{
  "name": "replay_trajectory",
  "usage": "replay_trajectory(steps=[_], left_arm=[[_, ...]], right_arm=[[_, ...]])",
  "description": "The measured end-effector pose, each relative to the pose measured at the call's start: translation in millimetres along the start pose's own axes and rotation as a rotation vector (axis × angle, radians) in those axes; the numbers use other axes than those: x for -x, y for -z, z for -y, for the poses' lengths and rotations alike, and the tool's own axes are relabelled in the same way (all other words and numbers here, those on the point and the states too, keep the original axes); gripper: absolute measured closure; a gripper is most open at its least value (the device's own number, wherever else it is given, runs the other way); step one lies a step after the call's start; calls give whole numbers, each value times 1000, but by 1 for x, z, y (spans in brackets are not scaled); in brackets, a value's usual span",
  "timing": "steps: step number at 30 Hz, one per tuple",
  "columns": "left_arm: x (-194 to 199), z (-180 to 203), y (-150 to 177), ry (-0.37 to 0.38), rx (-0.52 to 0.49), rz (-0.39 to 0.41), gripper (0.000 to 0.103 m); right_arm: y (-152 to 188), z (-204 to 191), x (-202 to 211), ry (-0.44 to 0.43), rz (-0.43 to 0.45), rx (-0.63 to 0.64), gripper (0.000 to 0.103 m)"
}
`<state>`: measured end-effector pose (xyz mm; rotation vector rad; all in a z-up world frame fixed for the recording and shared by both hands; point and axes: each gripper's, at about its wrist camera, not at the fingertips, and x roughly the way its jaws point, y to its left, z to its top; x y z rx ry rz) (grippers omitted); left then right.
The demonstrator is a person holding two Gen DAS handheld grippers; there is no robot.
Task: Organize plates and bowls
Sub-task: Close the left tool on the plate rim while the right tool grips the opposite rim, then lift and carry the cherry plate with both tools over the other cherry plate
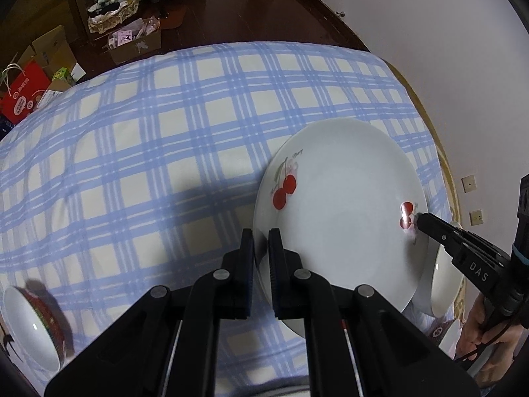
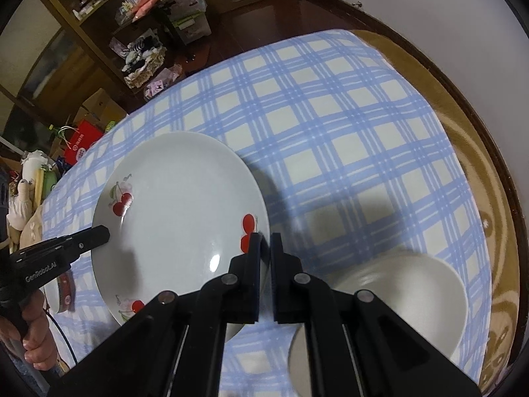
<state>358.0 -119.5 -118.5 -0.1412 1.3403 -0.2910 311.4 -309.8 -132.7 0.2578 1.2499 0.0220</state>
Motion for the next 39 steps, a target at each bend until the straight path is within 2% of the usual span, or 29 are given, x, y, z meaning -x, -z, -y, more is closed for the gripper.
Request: replay_trajectory(steps=[17,28,39], left_arm=[[75,-10,41,-9,12,68,94],[110,-15,88,6,20,78,94],[134,-17,138,-8,10,83,94]], right_arm=[[38,-36,65,-17,51,30,97],[80,-55,108,-12,86,37,97],[127,-66,132,-13,93,31,97]])
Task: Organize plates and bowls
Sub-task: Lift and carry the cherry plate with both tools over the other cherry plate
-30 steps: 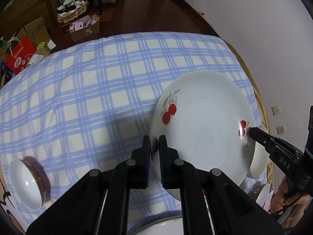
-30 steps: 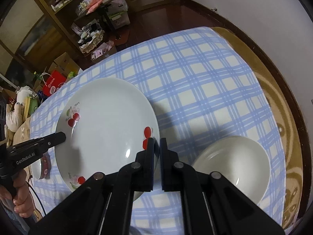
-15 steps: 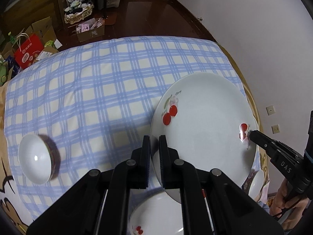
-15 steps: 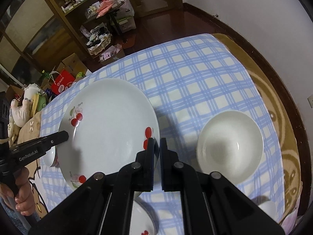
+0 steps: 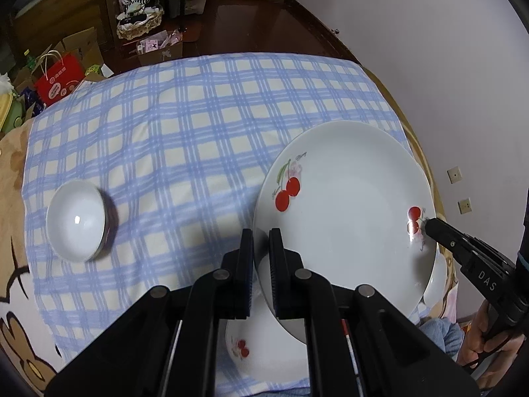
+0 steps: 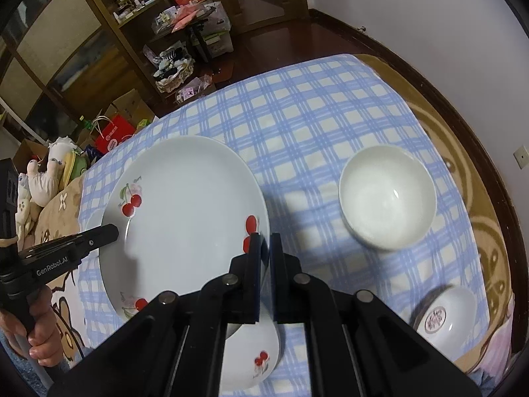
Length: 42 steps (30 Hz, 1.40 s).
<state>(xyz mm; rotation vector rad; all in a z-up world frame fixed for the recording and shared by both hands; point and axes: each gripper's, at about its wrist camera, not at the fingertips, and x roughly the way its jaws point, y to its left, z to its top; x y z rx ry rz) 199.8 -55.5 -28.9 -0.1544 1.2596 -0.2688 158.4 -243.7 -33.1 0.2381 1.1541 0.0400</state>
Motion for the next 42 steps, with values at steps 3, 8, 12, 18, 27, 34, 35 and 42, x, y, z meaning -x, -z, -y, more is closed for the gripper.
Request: replay_trajectory(steps=[3,8,12,18,27,34,35,42], left_arm=[[6,-1,14,0,-3,2,94],[15,-6,37,2,3,4,94],[23,-10,54,-12,5,5,93],[34,-15,77,-24,-2,16,93],[31,-21,103,-17,9,3,93],[24,-20,115,-21,-2,-16,93],[24,-20,115,-22,-3,-18,93],[18,-18,114,-39,-17,-23,93]], right_arm=[[13,-2,6,3,0,1,97],[34,-9,19,6,7,10,97],[50,-16,26,4,16,14,97],[75,-25,34,-3,14,9,97],[103,-27,40,-2,23,1,97],[117,-20,33,8,11,-11,97],[119,-20,33,7,11,-14,97],[125,-14,23,-4,4,-34,97]])
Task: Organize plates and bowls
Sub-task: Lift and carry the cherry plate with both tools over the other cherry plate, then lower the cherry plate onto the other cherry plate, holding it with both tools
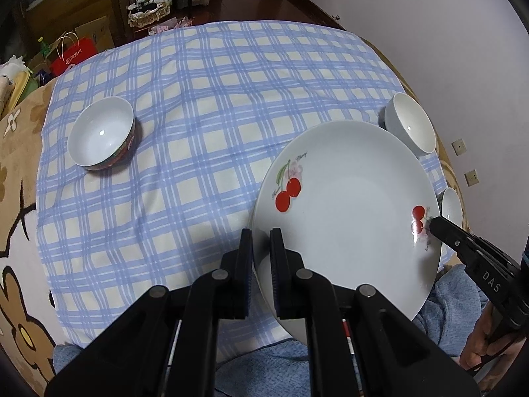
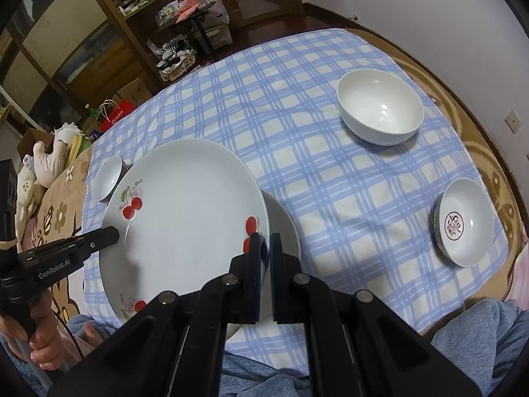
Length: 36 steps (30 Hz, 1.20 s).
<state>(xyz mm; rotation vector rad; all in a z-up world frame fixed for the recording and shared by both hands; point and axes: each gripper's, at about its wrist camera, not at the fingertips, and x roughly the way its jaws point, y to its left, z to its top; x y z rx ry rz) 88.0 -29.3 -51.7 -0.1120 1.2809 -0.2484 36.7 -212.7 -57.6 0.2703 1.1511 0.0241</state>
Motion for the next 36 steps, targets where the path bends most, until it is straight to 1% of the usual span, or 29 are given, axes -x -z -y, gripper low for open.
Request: replay_trajectory(steps=[11,18,21,23,26,31,34,36], left_arm=[[-20,-9,2,-21,11,-33,93],[-36,-8,5,-47,-1,-50,93],[-45,-9,6,-48,-3,-70,93],[-49,-7,8,-62,-18,-68,92],[-60,-6,11,-84,-22,-70,92],[-80,-16,17,-71,16,-108,92],[-81,-13,19,-80,-7,-101,92],[-82,-13,18,-78,-8,-93,92]], right_arm=[[5,1,-21,-12,-12,-4,97],[12,6,-41,-13,-37,-19,97],[13,9,-47,-12,-47,-25,97],[13,11,-51,-8,-56,-25,97],[15,11,-61,10,-73,-13,97],[20,8,-78,46,-107,14,97],[21,5,-83,79,-103,36,97],[20,6,-84,78,-101,34,97]])
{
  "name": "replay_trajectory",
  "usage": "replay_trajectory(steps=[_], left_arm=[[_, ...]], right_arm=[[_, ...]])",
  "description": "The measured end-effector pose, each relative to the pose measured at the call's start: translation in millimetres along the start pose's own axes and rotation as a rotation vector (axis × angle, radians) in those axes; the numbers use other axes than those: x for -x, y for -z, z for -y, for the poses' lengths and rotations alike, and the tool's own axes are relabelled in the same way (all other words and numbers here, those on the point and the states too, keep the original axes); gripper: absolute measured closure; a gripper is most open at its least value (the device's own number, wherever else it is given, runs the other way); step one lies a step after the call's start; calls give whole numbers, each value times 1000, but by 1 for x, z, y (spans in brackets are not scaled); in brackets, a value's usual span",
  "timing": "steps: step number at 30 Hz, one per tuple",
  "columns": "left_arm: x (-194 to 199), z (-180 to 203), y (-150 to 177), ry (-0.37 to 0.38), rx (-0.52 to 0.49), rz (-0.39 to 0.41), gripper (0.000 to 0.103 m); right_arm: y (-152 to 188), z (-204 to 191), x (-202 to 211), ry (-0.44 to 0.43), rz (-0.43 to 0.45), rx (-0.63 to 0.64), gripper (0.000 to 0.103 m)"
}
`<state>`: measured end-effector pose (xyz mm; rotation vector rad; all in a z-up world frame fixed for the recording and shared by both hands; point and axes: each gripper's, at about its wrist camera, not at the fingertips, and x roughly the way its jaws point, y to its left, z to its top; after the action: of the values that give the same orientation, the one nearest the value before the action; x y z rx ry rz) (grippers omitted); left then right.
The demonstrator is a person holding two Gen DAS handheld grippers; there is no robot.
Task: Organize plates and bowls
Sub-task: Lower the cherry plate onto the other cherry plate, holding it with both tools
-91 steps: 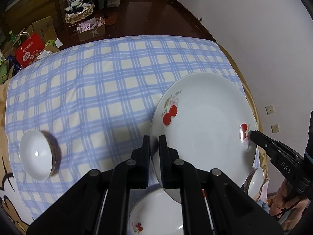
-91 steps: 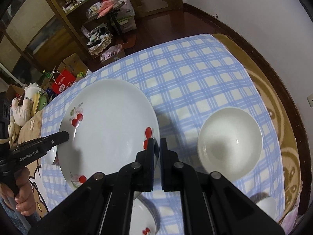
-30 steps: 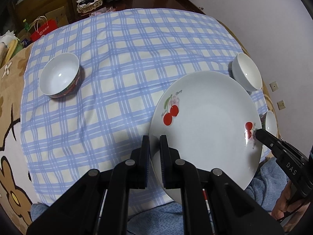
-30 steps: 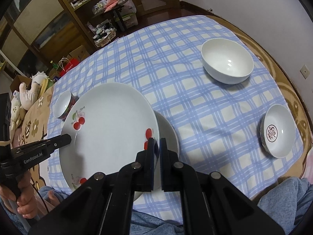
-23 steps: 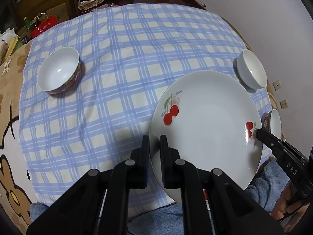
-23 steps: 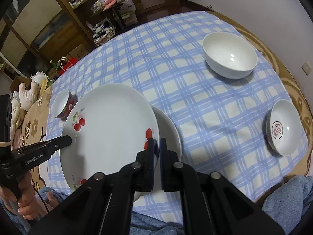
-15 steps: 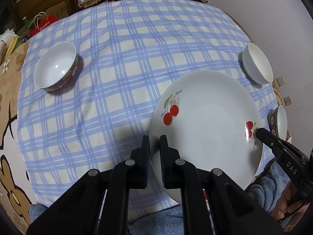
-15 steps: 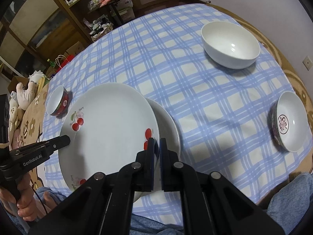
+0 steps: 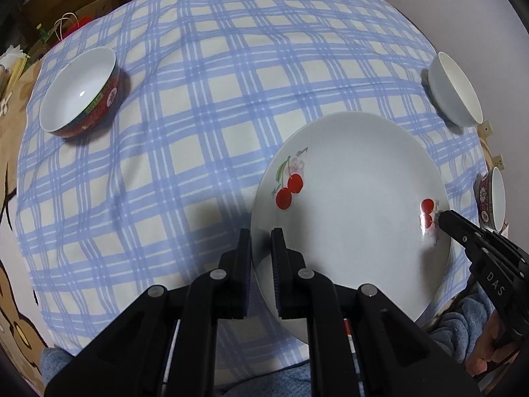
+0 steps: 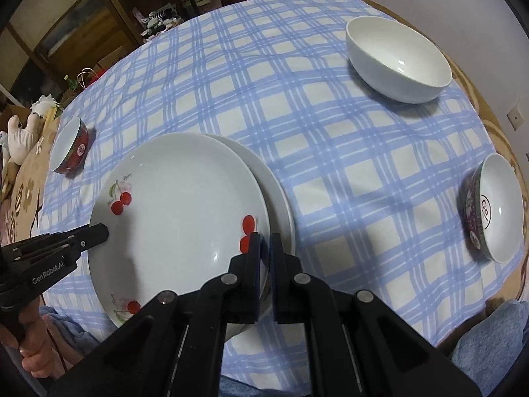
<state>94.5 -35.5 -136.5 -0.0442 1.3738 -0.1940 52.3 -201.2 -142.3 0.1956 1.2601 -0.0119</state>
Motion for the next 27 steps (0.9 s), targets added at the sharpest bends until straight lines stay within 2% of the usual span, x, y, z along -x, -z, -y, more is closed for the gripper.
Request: replay_trajectory(steps=[10,27], left_arm=[[-7,0,-1,37,3,0,92],[-8,5,-3,10,-29,22,91]], right_arm=[[1,-1,-7,47,-9,3,96],[-1,0,-6,61,-14,-23,96]])
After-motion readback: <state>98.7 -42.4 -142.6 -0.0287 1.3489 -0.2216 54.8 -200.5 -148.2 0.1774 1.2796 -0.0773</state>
